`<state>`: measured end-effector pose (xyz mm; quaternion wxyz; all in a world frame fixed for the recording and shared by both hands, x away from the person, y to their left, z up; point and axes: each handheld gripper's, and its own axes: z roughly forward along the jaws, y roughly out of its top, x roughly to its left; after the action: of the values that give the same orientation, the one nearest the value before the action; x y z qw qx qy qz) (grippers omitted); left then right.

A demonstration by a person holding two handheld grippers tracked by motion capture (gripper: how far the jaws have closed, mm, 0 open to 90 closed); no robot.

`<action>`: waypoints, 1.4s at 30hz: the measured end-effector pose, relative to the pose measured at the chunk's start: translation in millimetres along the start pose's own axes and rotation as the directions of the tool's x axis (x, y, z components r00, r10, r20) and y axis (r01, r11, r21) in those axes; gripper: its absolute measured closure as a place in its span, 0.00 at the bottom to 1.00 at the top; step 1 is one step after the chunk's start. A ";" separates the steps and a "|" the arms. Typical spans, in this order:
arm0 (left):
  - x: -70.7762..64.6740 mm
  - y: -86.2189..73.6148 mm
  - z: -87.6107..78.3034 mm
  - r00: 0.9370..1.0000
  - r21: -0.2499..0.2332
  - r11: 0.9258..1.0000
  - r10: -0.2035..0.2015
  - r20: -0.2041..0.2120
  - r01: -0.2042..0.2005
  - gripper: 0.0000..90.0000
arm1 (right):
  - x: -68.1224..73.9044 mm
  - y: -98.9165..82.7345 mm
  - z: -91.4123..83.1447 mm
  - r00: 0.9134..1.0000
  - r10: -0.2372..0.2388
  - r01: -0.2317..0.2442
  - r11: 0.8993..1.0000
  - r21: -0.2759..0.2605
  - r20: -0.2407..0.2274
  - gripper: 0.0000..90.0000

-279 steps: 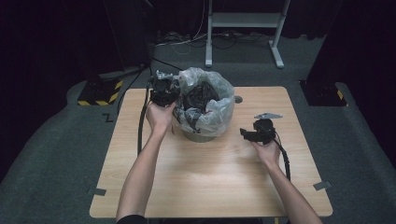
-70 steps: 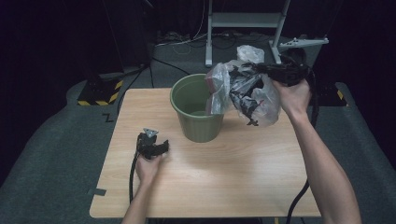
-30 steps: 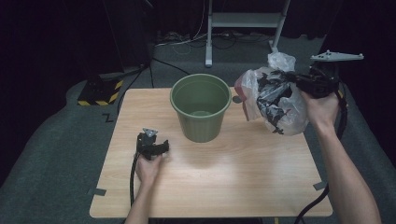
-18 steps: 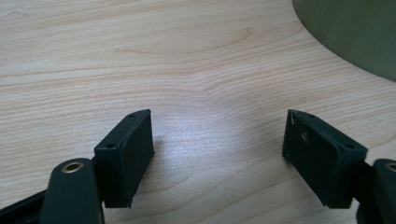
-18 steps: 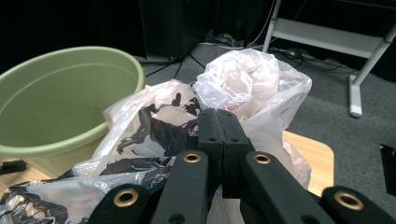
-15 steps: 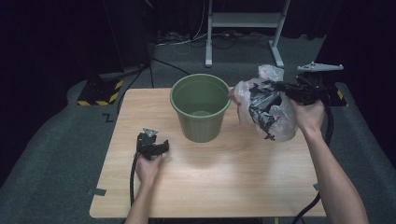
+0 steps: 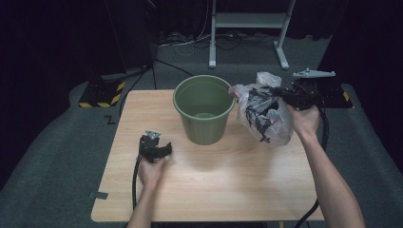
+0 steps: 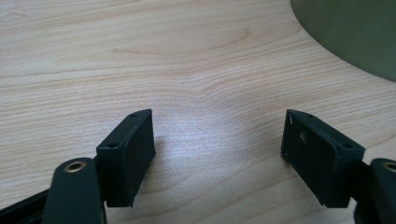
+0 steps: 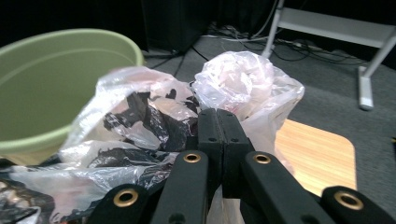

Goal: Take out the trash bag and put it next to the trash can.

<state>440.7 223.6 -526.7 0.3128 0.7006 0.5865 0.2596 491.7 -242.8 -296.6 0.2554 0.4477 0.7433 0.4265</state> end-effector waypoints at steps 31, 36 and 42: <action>0.0 0.0 0.0 1.000 0.000 1.000 0.000 0.000 0.000 0.28 | -2.7 -32.1 54.5 0.999 0.025 -0.027 0.999 0.046 0.042 0.99; 0.0 0.0 0.0 1.000 0.000 1.000 0.000 0.000 0.000 0.28 | 2.6 -37.3 68.6 0.999 0.020 -0.023 0.998 0.065 0.041 0.99; 0.0 0.0 0.0 1.000 -0.001 1.000 -0.001 0.000 0.001 0.28 | 8.9 -42.4 83.5 0.999 0.010 -0.014 0.997 0.081 0.042 0.98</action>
<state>440.7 223.6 -526.7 0.3133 0.7003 0.5866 0.2595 532.2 -211.0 -375.4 0.2500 0.4709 0.7518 0.3880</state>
